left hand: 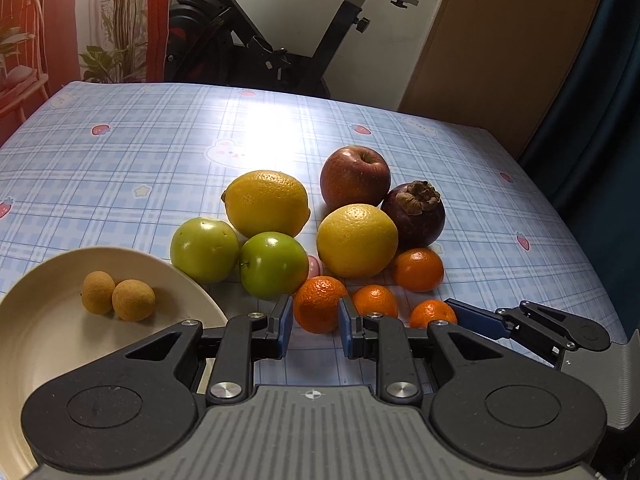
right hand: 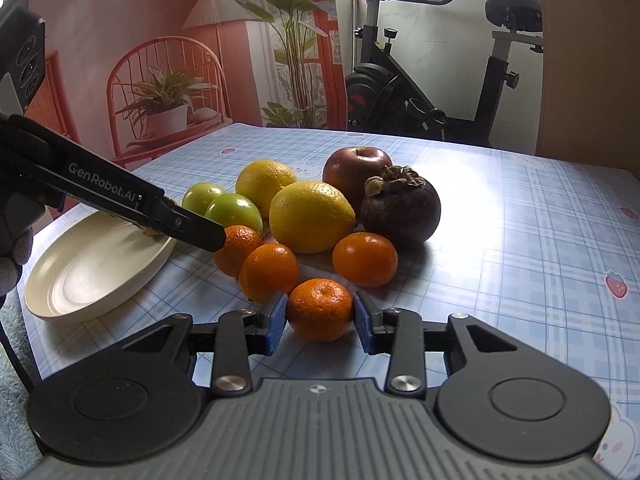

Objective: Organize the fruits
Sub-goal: 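Grasp a tangerine with the left tool while the right tool grasps another tangerine, then lift both tangerines, carry them over the cream plate and release them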

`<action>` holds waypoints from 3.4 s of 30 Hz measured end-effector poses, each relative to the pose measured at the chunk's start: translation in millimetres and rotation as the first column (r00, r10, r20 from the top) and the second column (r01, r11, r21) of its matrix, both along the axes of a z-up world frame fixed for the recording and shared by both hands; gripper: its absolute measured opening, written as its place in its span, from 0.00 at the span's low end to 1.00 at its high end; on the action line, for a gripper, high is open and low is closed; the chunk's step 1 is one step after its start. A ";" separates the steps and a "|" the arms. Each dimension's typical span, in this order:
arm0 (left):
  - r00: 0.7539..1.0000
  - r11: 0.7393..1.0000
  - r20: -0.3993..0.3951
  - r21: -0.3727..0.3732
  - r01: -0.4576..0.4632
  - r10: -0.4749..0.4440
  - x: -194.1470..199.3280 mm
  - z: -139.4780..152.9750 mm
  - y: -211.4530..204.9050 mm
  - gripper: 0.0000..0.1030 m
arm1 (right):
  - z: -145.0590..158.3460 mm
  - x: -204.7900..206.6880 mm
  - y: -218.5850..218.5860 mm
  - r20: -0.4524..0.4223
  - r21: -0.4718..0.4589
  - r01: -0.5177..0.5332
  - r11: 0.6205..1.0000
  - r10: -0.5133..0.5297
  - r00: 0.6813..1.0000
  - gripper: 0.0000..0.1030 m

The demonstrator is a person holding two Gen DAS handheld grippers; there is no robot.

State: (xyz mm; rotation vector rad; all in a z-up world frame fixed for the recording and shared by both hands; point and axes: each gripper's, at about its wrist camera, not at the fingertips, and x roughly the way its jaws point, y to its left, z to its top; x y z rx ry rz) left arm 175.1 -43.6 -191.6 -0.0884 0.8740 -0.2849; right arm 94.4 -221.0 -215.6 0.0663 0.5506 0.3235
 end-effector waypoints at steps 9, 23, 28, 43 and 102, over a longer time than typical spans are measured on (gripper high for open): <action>0.999 0.999 -0.009 -0.019 -0.040 0.040 5.5 -8.1 -2.4 0.42 | 1.2 -2.8 -5.8 -0.001 0.037 0.021 0.999 -0.021 1.000 0.37; 1.000 1.000 0.009 -0.024 -0.014 0.015 4.0 -13.0 -5.7 0.32 | -0.8 1.1 -6.8 -0.032 0.062 0.011 0.998 -0.009 0.999 0.37; 1.000 1.000 -0.006 0.003 -0.001 0.001 -5.1 -10.7 -8.2 0.32 | -0.6 0.4 -6.7 -0.032 0.063 0.012 0.998 -0.010 0.999 0.37; 0.999 0.999 0.015 0.019 0.028 -0.028 -10.5 -11.4 -12.4 0.32 | -1.3 0.4 -7.5 -0.035 0.072 0.012 0.997 -0.010 0.999 0.37; 0.986 0.987 0.033 0.027 -0.161 0.160 -14.2 33.2 165.4 0.32 | 24.6 60.4 166.1 -0.044 -0.162 -0.323 0.932 0.321 0.946 0.37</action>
